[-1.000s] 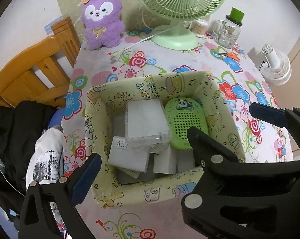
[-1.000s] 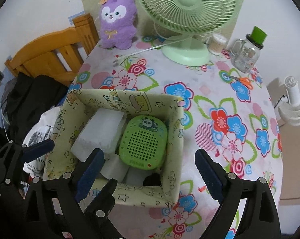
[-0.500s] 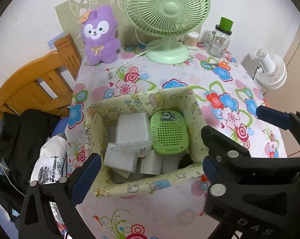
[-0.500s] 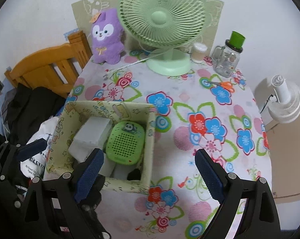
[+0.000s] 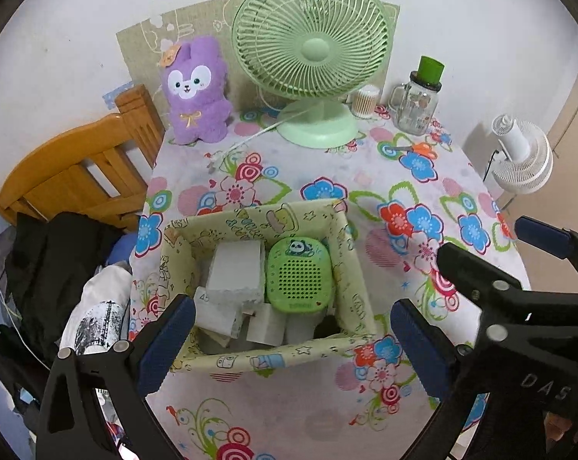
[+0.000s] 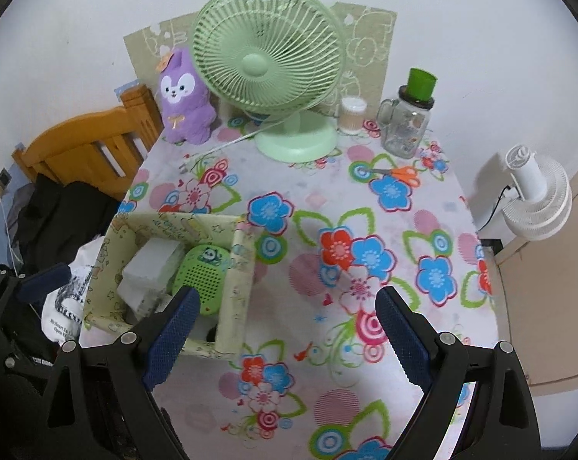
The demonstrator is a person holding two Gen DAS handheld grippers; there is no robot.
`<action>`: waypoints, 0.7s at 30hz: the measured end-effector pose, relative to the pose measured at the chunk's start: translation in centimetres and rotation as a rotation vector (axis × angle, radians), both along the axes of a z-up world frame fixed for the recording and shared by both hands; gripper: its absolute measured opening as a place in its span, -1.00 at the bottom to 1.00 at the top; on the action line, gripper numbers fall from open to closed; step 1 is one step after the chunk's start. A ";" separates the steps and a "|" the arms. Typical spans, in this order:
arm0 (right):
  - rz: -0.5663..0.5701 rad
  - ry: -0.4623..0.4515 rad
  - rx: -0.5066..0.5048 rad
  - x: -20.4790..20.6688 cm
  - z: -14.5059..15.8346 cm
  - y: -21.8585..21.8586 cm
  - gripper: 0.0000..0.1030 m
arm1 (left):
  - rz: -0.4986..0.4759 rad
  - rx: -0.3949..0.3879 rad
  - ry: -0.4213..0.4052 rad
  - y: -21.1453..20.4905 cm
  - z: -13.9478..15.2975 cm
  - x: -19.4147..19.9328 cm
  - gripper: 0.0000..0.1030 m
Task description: Organize rigid objects
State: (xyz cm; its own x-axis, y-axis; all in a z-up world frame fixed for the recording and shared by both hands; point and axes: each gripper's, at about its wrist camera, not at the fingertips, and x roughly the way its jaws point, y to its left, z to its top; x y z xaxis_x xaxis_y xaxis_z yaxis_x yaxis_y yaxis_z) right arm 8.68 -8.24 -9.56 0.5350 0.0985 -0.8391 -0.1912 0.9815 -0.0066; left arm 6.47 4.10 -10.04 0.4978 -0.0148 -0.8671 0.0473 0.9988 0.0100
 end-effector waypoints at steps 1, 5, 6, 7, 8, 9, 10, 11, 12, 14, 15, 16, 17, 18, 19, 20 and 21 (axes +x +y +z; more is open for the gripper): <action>0.001 -0.002 0.004 -0.1 0.3 -0.4 0.84 | 0.002 0.003 -0.009 -0.3 0.3 -0.1 0.99; 0.002 -0.033 0.012 -0.7 1.8 -2.1 0.84 | 0.008 0.004 -0.034 -1.2 1.8 -0.6 0.99; 0.000 -0.042 0.014 -0.9 2.2 -2.6 0.84 | 0.007 0.003 -0.043 -1.5 2.2 -0.8 0.99; -0.001 -0.052 0.018 -1.1 2.7 -3.1 0.84 | 0.007 0.003 -0.048 -1.6 2.5 -0.9 0.99; -0.003 -0.061 0.020 -1.3 3.1 -3.6 0.84 | 0.009 0.005 -0.054 -1.8 2.8 -1.0 0.99; -0.007 -0.069 0.021 -1.5 3.5 -4.0 0.84 | 0.011 0.006 -0.060 -2.0 3.2 -1.1 0.99; -0.011 -0.077 0.024 -1.7 3.9 -4.4 0.84 | 0.010 0.005 -0.067 -2.2 3.6 -1.3 0.99; -0.015 -0.083 0.026 -1.9 4.3 -4.8 0.84 | 0.009 0.003 -0.073 -2.4 3.9 -1.5 0.99; -0.018 -0.088 0.029 -2.0 4.6 -5.2 0.84 | 0.009 0.002 -0.081 -2.6 4.2 -1.6 0.99; -0.026 -0.099 0.031 -2.4 5.2 -6.0 0.84 | 0.007 -0.003 -0.096 -3.1 4.9 -2.0 0.99; -0.033 -0.103 0.029 -2.7 5.6 -6.4 0.84 | 0.002 -0.006 -0.104 -3.5 5.2 -2.3 0.99; -0.036 -0.107 0.027 -2.9 5.8 -6.6 0.84 | -0.003 -0.009 -0.109 -3.7 5.4 -2.5 0.99; -0.039 -0.116 0.027 -3.1 6.0 -6.9 0.84 | -0.007 -0.010 -0.114 -3.9 5.7 -2.7 0.99; -0.042 -0.124 0.024 -3.4 6.3 -7.2 0.84 | -0.008 -0.009 -0.122 -4.1 5.9 -3.0 0.99; -0.041 -0.130 0.024 -3.6 6.5 -7.5 0.84 | -0.009 -0.006 -0.130 -4.3 6.1 -3.2 0.99; -0.040 -0.137 0.023 -3.9 6.7 -7.7 0.84 | -0.009 -0.002 -0.135 -4.4 6.3 -3.4 0.99; -0.042 -0.144 0.022 -4.1 6.9 -7.9 0.85 | -0.007 0.003 -0.143 -4.6 6.6 -3.6 0.99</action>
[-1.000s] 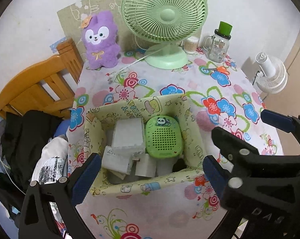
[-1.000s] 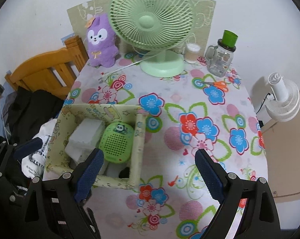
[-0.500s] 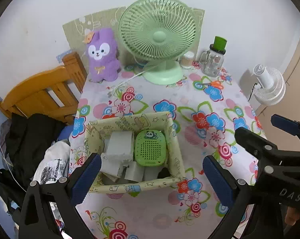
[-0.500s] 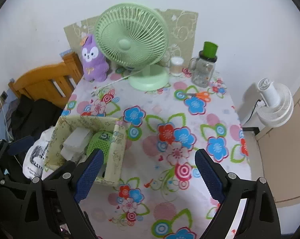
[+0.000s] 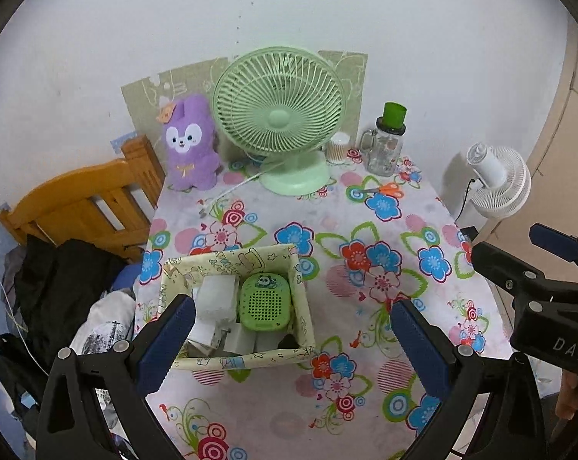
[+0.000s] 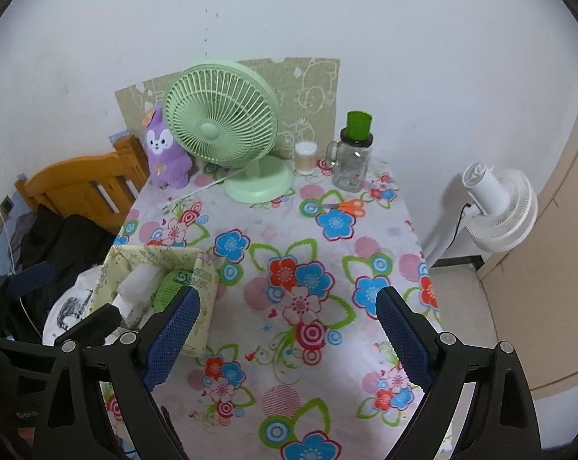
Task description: Organize rigid objects
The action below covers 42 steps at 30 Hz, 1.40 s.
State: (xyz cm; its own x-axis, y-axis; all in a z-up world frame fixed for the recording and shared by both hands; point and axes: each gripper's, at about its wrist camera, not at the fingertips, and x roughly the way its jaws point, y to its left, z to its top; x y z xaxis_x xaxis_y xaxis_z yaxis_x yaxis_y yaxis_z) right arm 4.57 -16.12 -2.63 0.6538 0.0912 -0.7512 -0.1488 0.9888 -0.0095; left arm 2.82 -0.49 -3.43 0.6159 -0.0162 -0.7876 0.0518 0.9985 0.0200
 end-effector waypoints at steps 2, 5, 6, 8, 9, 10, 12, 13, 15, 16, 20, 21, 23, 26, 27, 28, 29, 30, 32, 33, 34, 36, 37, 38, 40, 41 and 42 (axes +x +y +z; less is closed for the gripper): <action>-0.006 -0.013 -0.001 -0.4 0.3 -0.4 0.86 | 0.004 0.008 -0.016 -0.2 0.5 -0.4 0.99; -0.012 -0.029 -0.001 -0.9 0.6 -0.8 0.89 | 0.010 -0.002 -0.029 -0.5 1.0 -0.9 0.99; -0.013 -0.034 -0.004 -1.1 0.7 -0.9 0.89 | 0.012 -0.007 -0.031 -0.6 1.1 -1.0 0.99; -0.013 -0.038 -0.007 -1.4 0.8 -1.1 0.90 | 0.018 -0.012 -0.036 -0.7 1.2 -1.4 0.99; -0.011 -0.040 -0.008 -1.5 0.9 -1.2 0.90 | 0.021 -0.013 -0.038 -0.7 1.2 -1.5 0.99; -0.010 -0.042 -0.009 -1.6 0.9 -1.2 0.90 | 0.022 -0.013 -0.041 -0.8 1.2 -1.7 0.99; -0.007 -0.048 -0.012 -1.8 0.9 -1.3 0.90 | 0.025 -0.012 -0.048 -0.9 1.3 -1.9 0.99; -0.008 -0.052 -0.011 -1.8 0.9 -1.4 0.90 | 0.025 -0.011 -0.051 -1.0 1.3 -2.0 0.99; -0.012 -0.053 -0.009 -2.0 0.9 -1.5 0.90 | 0.029 -0.010 -0.052 -1.0 1.2 -2.1 0.99; -0.013 -0.052 -0.008 -2.0 0.9 -1.5 0.90 | 0.031 -0.010 -0.051 -1.1 1.2 -2.1 0.99; -0.012 -0.060 -0.014 -2.2 0.8 -1.6 0.90 | 0.036 -0.024 -0.046 -1.1 0.9 -2.1 0.99; -0.013 -0.060 -0.015 -2.2 0.7 -1.7 0.90 | 0.037 -0.025 -0.046 -1.1 0.8 -2.1 0.99; -0.012 -0.059 -0.012 -2.2 0.6 -1.7 0.90 | 0.036 -0.021 -0.052 -1.1 0.8 -2.1 0.99; -0.012 -0.054 -0.017 -2.1 0.5 -1.7 0.90 | 0.042 -0.017 -0.054 -1.1 0.7 -2.0 0.99; -0.012 -0.054 -0.016 -2.1 0.5 -1.7 0.90 | 0.045 -0.017 -0.056 -1.1 0.7 -2.0 0.99; -0.011 -0.053 -0.017 -2.1 0.4 -1.7 0.90 | 0.046 -0.018 -0.058 -1.2 0.7 -2.1 0.99; -0.011 -0.055 -0.018 -2.2 0.5 -1.7 0.90 | 0.045 -0.019 -0.059 -1.2 0.7 -2.1 0.99; -0.010 -0.056 -0.020 -2.2 0.5 -1.7 0.90 | 0.042 -0.020 -0.060 -1.1 0.7 -2.0 0.99; -0.012 -0.061 -0.028 -2.2 0.4 -1.6 0.90 | 0.041 -0.014 -0.062 -1.3 0.8 -2.1 0.99; -0.014 -0.066 -0.033 -2.3 0.4 -1.6 0.90 | 0.040 -0.010 -0.064 -1.3 0.8 -2.1 0.99; -0.014 -0.067 -0.034 -2.3 0.3 -1.6 0.90 | 0.040 -0.007 -0.065 -1.4 0.8 -2.2 0.99; -0.018 -0.067 -0.032 -2.3 0.3 -1.7 0.90 | 0.039 -0.007 -0.065 -1.5 0.8 -2.2 0.99; -0.020 -0.069 -0.030 -2.3 0.3 -1.7 0.90 | 0.037 -0.009 -0.066 -1.6 0.8 -2.2 0.99; -0.021 -0.070 -0.029 -2.3 0.2 -1.7 0.90 | 0.035 -0.009 -0.067 -1.6 0.8 -2.2 0.99; -0.025 -0.074 -0.030 -2.4 0.2 -1.8 0.90 | 0.031 -0.005 -0.070 -1.8 0.8 -2.2 0.99; -0.026 -0.074 -0.030 -2.4 0.2 -1.9 0.90 | 0.030 -0.002 -0.071 -1.8 0.8 -2.3 0.99; -0.029 -0.073 -0.030 -2.4 0.3 -1.9 0.90 | 0.029 0.000 -0.074 -1.9 0.9 -2.2 0.99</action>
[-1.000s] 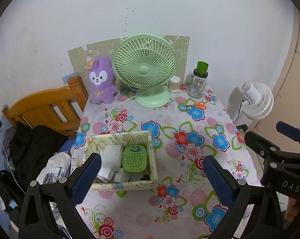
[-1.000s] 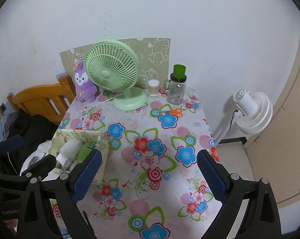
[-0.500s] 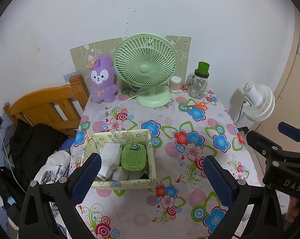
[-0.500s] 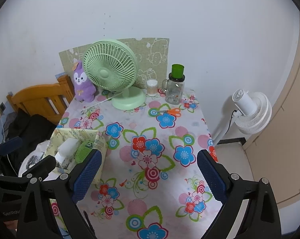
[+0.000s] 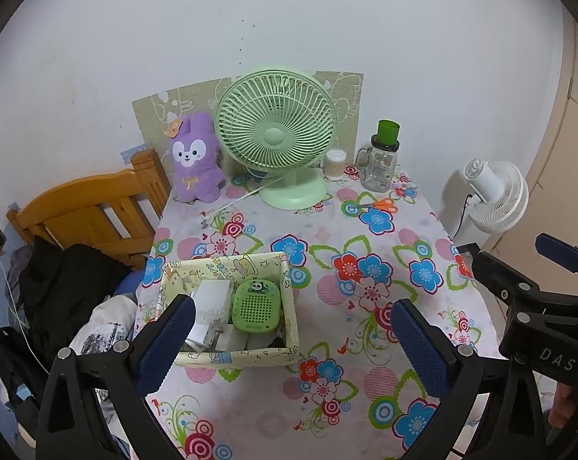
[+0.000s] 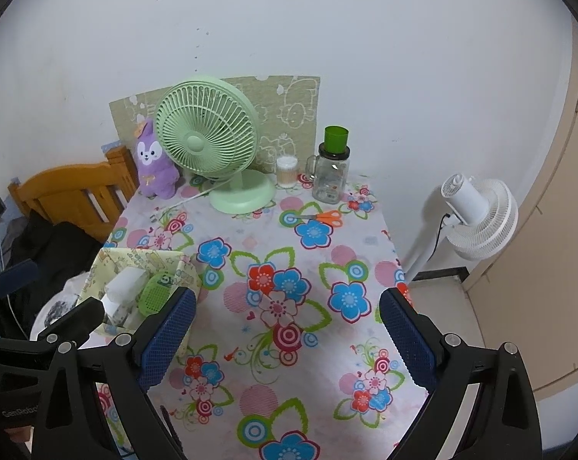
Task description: Organize rigid objects
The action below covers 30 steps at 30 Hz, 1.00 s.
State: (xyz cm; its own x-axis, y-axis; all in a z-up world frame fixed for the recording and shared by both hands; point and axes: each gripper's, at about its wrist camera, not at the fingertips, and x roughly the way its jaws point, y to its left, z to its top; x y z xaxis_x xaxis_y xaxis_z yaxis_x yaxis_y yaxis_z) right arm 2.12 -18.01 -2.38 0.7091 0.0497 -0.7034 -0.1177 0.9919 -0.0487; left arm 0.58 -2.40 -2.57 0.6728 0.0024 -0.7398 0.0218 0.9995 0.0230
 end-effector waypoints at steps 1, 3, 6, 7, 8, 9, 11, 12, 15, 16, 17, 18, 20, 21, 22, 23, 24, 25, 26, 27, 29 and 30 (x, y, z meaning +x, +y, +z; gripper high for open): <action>-0.001 -0.001 0.001 0.0 0.1 0.0 0.90 | 0.000 0.000 -0.002 0.0 0.0 -0.1 0.99; 0.000 -0.005 0.000 -0.1 0.2 -0.1 0.90 | 0.000 -0.004 -0.004 0.0 0.1 -0.1 0.99; 0.005 -0.015 -0.004 -0.2 0.3 0.0 0.90 | 0.002 -0.002 -0.006 0.1 0.2 -0.2 0.99; 0.005 -0.016 -0.004 -0.2 0.3 0.0 0.90 | 0.003 -0.001 -0.006 0.1 0.2 -0.2 0.99; 0.005 -0.016 -0.003 -0.2 0.3 0.0 0.90 | 0.004 -0.001 -0.007 0.1 0.2 -0.3 0.99; 0.004 -0.015 -0.001 -0.2 0.3 0.0 0.90 | 0.005 -0.001 -0.008 0.1 0.2 -0.3 0.99; 0.002 -0.014 0.004 -0.3 0.2 0.0 0.90 | 0.006 -0.001 -0.008 0.0 0.2 -0.3 0.99; 0.002 -0.013 0.006 -0.3 0.2 0.0 0.90 | 0.005 0.001 -0.008 0.0 0.2 -0.4 0.99; 0.001 -0.014 0.007 -0.4 0.2 -0.1 0.90 | 0.004 0.004 -0.009 0.0 0.3 -0.4 0.99; 0.002 -0.015 0.007 -0.4 0.2 -0.1 0.90 | 0.004 0.005 -0.010 0.0 0.3 -0.5 0.99; 0.002 -0.014 0.008 -0.4 0.2 -0.1 0.90 | 0.004 0.005 -0.010 0.0 0.3 -0.5 0.99; 0.002 -0.013 0.008 -0.4 0.2 -0.1 0.90 | 0.005 0.006 -0.011 0.0 0.3 -0.5 0.99; 0.002 -0.014 0.007 -0.4 0.3 -0.2 0.90 | 0.006 0.007 -0.013 0.0 0.3 -0.7 0.99; 0.003 -0.017 0.007 -0.4 0.3 -0.2 0.90 | 0.007 0.007 -0.014 0.0 0.4 -0.7 0.99; 0.003 -0.017 0.006 -0.4 0.3 -0.1 0.90 | 0.007 0.007 -0.013 0.0 0.3 -0.7 0.99; 0.004 -0.018 0.005 -0.5 0.3 -0.1 0.90 | 0.008 0.007 -0.013 0.0 0.3 -0.7 0.99; 0.005 -0.019 0.005 -0.5 0.3 -0.1 0.90 | 0.008 0.007 -0.013 0.0 0.3 -0.7 0.99; 0.006 -0.019 0.005 -0.5 0.3 0.0 0.90 | 0.007 0.008 -0.014 0.0 0.3 -0.7 0.99; 0.006 -0.019 0.005 -0.5 0.3 0.0 0.90 | 0.007 0.009 -0.015 0.0 0.4 -0.8 0.99; 0.005 -0.019 0.006 -0.5 0.3 0.0 0.90 | 0.008 0.009 -0.015 0.0 0.4 -0.8 0.99; 0.005 -0.019 0.008 -0.5 0.4 0.0 0.90 | 0.008 0.009 -0.015 0.0 0.4 -0.8 0.99; 0.005 -0.019 0.008 -0.5 0.4 0.0 0.90 | 0.008 0.010 -0.015 0.0 0.4 -0.8 0.99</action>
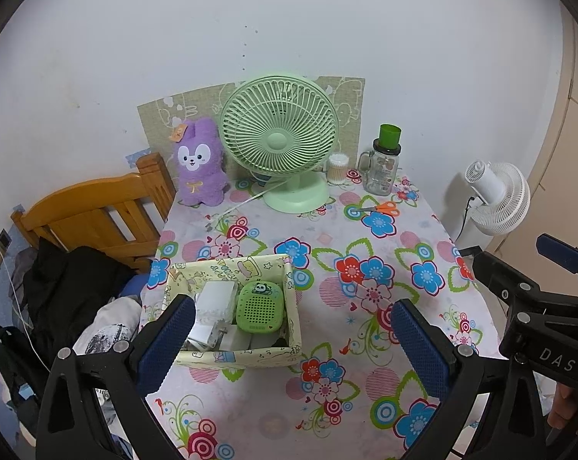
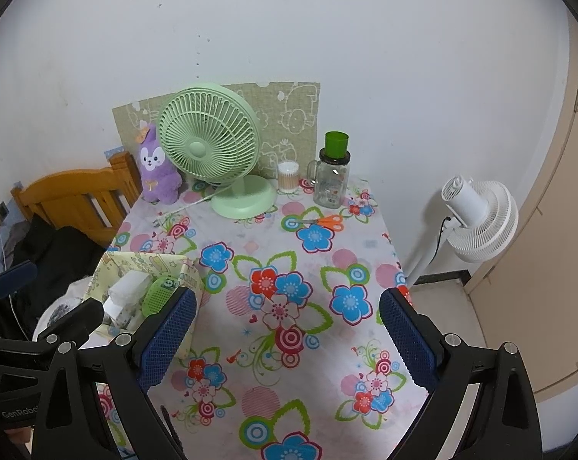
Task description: Organize rigid objects
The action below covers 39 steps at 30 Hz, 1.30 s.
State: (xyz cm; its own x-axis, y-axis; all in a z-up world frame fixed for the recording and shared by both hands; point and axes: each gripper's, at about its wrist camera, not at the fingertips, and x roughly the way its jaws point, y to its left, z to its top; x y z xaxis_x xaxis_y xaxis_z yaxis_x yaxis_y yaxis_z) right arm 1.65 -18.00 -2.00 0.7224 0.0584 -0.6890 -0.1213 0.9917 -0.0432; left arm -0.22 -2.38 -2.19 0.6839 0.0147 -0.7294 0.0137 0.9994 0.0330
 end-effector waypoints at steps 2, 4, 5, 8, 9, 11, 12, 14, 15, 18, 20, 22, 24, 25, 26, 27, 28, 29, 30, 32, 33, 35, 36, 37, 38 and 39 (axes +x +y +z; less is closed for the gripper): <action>0.000 -0.001 0.000 0.0 0.0 0.0 0.90 | 0.001 0.001 -0.001 0.0 0.1 0.0 0.99; 0.000 -0.001 0.000 0.0 0.0 0.0 0.90 | 0.002 0.002 -0.002 0.1 0.2 -0.1 0.99; 0.000 -0.001 0.000 0.0 0.0 0.0 0.90 | 0.003 0.001 -0.002 0.1 0.2 -0.1 0.99; 0.000 -0.001 -0.001 0.0 0.0 0.0 0.90 | 0.001 0.001 0.000 0.1 0.1 0.0 0.99; 0.000 -0.003 -0.001 0.0 0.0 0.0 0.90 | 0.001 -0.001 0.000 0.1 0.2 -0.1 0.99; 0.000 -0.003 -0.002 0.0 0.1 0.1 0.90 | 0.002 0.001 -0.001 0.0 0.2 0.0 0.99; 0.001 -0.003 -0.003 0.0 0.1 0.1 0.90 | 0.002 0.001 -0.001 0.1 0.2 0.0 0.99; 0.001 -0.004 -0.002 0.1 0.2 0.1 0.90 | 0.001 0.001 -0.001 0.1 0.2 0.0 0.99; 0.000 -0.005 -0.001 0.1 0.3 0.2 0.90 | 0.000 0.002 -0.002 0.1 0.2 0.0 1.00; -0.001 -0.007 0.000 0.3 0.4 0.2 0.90 | 0.001 0.005 -0.005 0.0 0.3 0.0 0.99; -0.001 -0.008 0.000 0.4 0.5 0.2 0.90 | 0.001 0.006 -0.006 -0.1 0.4 0.1 0.99; 0.000 -0.008 0.000 0.3 0.5 0.1 0.90 | 0.002 0.007 -0.006 -0.2 0.4 0.1 0.99; 0.000 -0.008 0.000 0.3 0.4 0.0 0.90 | 0.003 0.007 -0.007 -0.2 0.4 0.1 0.99; 0.000 -0.008 0.001 0.2 0.4 0.0 0.90 | 0.002 0.007 -0.007 -0.2 0.4 0.1 0.99; 0.000 -0.008 0.001 0.2 0.4 0.0 0.90 | 0.003 0.007 -0.007 -0.3 0.4 0.1 0.99; 0.000 -0.008 0.001 0.3 0.4 0.1 0.90 | 0.003 0.007 -0.007 -0.3 0.4 0.1 0.99; 0.000 -0.008 0.002 0.3 0.4 0.1 0.90 | 0.003 0.007 -0.007 -0.3 0.4 0.1 0.99; 0.000 -0.008 0.002 0.3 0.4 0.1 0.90 | 0.003 0.008 -0.008 -0.3 0.5 0.1 0.99; 0.001 -0.007 0.003 0.3 0.5 0.0 0.90 | 0.004 0.008 -0.009 -0.3 0.5 0.1 0.99; 0.001 -0.008 0.003 0.4 0.5 -0.1 0.90 | 0.004 0.008 -0.009 -0.3 0.5 0.2 0.99; 0.001 -0.007 0.003 0.4 0.6 0.0 0.90 | 0.004 0.009 -0.009 -0.3 0.5 0.2 0.99; 0.001 -0.007 0.003 0.4 0.6 -0.1 0.90 | 0.004 0.010 -0.010 -0.3 0.6 0.3 0.99; 0.001 -0.007 0.003 0.6 0.6 0.0 0.90 | 0.004 0.010 -0.010 -0.3 0.5 0.2 0.99; 0.001 -0.007 0.003 0.6 0.6 0.0 0.90 | 0.005 0.011 -0.010 -0.3 0.6 0.2 0.99; 0.001 -0.008 0.003 0.4 0.6 -0.1 0.90 | 0.006 0.012 -0.011 -0.3 0.6 0.3 0.99; 0.001 -0.009 0.003 0.4 0.6 -0.1 0.90 | 0.006 0.013 -0.012 -0.3 0.6 0.3 0.99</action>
